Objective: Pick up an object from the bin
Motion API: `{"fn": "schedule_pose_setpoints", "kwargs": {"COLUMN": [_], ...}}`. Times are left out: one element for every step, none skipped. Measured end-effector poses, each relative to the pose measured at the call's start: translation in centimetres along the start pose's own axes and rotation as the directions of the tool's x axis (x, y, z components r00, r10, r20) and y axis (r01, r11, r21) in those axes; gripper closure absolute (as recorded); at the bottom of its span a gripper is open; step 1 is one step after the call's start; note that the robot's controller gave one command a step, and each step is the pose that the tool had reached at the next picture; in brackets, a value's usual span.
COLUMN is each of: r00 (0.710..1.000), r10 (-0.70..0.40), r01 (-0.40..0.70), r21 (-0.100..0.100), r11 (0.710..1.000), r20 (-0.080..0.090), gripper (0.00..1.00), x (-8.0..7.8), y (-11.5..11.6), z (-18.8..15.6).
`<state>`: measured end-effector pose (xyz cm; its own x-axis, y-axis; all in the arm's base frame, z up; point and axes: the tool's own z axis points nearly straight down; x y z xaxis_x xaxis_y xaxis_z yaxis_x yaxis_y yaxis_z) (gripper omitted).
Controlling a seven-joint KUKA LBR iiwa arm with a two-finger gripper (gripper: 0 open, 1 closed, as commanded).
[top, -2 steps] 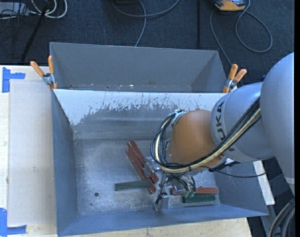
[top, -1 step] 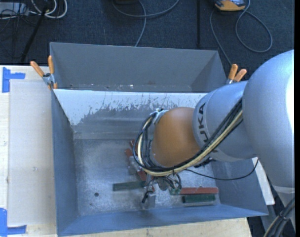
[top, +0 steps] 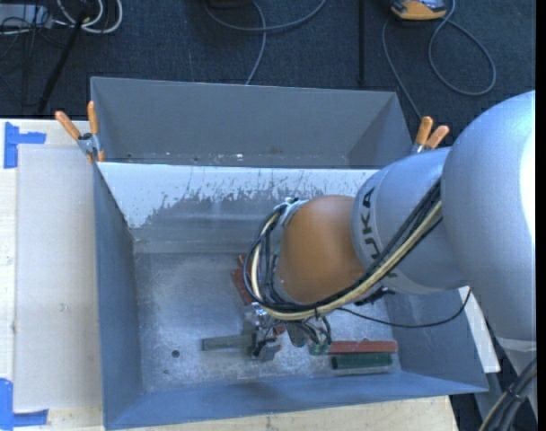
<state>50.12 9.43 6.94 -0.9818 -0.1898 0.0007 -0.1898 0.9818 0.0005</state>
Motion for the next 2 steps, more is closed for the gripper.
{"fn": "schedule_pose_setpoints", "kwargs": {"r00": [1.0, 1.0], "r10": [0.001, 0.001], "r01": [-0.001, -0.001], "r21": [0.0, 0.0], "r11": [1.0, 1.0], "r20": [0.0, 0.001], "gripper": [0.0, 1.0], "x": [0.0, -0.01], "y": [-0.02, -0.03], "z": [0.0, -0.02]}}
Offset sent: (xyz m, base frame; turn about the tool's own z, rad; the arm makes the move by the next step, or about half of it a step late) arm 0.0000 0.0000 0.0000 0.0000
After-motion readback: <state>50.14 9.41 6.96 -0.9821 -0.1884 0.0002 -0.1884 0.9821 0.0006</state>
